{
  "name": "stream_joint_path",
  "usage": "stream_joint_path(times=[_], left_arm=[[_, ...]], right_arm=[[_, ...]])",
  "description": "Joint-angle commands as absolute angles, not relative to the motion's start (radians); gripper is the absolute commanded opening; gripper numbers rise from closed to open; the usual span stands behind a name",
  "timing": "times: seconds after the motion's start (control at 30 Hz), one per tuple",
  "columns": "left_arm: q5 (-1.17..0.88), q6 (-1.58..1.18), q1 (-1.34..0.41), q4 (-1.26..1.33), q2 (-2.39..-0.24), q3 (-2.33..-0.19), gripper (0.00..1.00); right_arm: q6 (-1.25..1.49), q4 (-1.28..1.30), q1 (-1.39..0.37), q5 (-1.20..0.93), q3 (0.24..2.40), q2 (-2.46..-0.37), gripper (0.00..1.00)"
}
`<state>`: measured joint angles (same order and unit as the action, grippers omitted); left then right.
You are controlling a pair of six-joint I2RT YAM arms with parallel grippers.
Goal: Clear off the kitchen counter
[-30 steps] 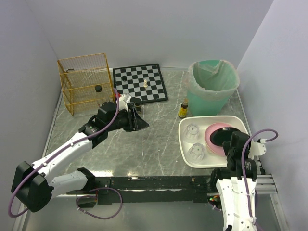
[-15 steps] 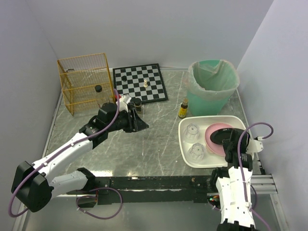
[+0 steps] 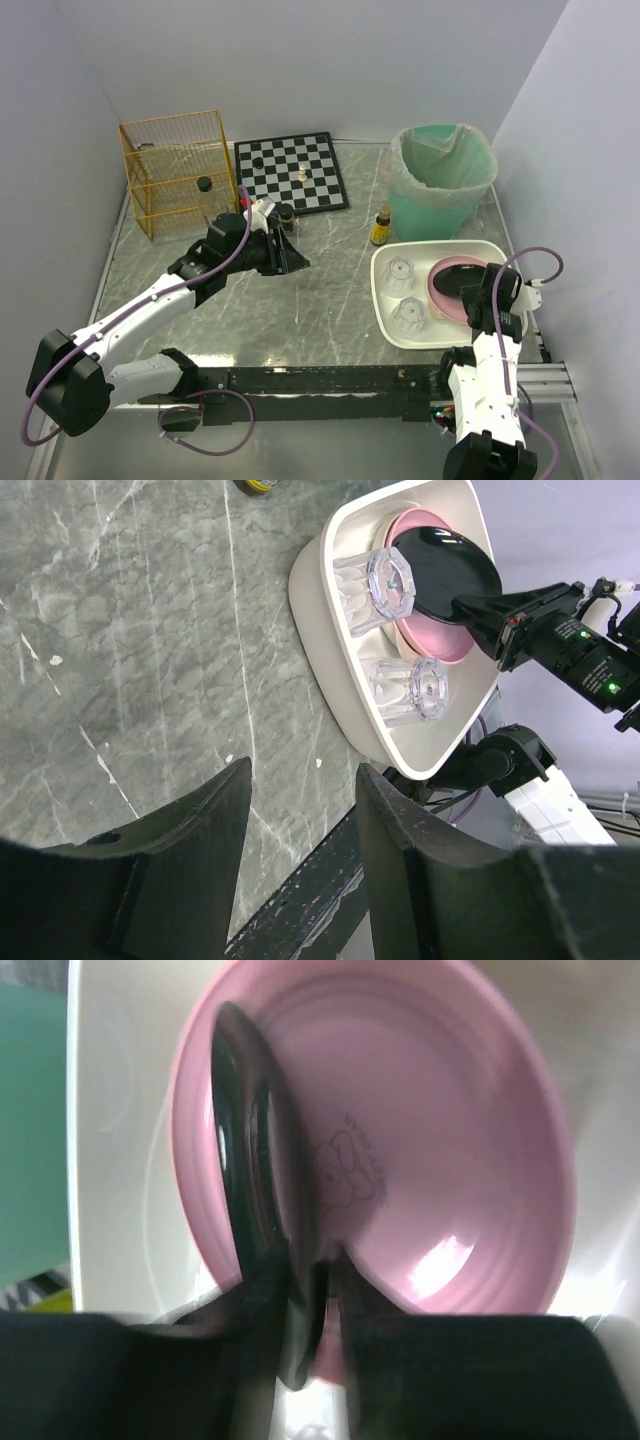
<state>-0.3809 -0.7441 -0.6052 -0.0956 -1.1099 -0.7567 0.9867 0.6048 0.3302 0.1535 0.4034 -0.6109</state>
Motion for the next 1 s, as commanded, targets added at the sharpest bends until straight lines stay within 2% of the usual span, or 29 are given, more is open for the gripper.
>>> stream_joint_path(times=[0.0,0.07,0.13,0.3,0.53,0.8,0.97], left_arm=[[-0.391,-0.73,-0.603,-0.083,-1.091,-0.769,0.51],[-0.388,-0.738,-0.603,-0.08,-1.085,-0.761,0.51],[-0.391,-0.742,-0.603,-0.074,-1.081,-0.753,0.51],[-0.397,-0.739,-0.601,-0.075,-1.084,-0.747,0.52],[-0.385,-0.729,-0.601,-0.083,-1.085,-0.755,0.52],[-0.373,-0.736,-0.603,-0.081,-1.086,-0.745,0.56],[-0.338,-0.716,-0.603,-0.116,-1.075,-0.77,0.58]], right_arm=[[0.95,0.566,0.341,0.123,0.379,-0.618,0.52],[0.95,0.578,0.342,0.126,0.376,-0.608,0.74],[0.943,0.586,0.342,0.129,0.377,-0.598,0.85],[0.934,0.629,0.344,0.147,0.403,-0.607,0.99],[0.917,0.753,0.344,0.221,0.498,-0.632,1.0],[0.897,0.897,0.344,0.339,0.606,-0.66,1.0],[0.881,0.931,0.344,0.336,0.65,-0.606,1.0]])
